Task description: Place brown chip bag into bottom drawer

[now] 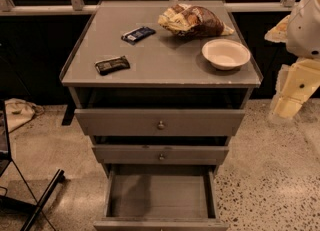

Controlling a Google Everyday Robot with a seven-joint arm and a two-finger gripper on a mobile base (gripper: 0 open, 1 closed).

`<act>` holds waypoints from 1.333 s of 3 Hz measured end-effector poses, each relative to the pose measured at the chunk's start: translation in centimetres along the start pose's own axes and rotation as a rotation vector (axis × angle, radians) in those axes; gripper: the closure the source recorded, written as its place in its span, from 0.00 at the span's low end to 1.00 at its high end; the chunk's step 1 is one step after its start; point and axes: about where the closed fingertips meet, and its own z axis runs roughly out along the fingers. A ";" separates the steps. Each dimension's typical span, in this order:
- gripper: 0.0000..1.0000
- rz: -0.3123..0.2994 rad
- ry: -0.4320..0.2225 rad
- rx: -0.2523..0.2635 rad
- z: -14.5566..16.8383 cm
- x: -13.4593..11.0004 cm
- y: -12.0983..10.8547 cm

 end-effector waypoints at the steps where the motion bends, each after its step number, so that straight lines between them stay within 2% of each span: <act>1: 0.00 0.000 0.000 0.000 0.0 0.0 0.0; 2: 0.00 -0.030 -0.062 0.037 -1.7 -0.1 0.0; 3: 0.00 -0.042 -0.194 0.111 -2.3 -2.2 -4.5; 4: 0.00 -0.019 -0.321 0.176 -2.0 -4.3 -10.5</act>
Offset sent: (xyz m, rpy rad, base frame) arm -0.0177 -0.0066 0.0455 0.1207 -0.1468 0.1080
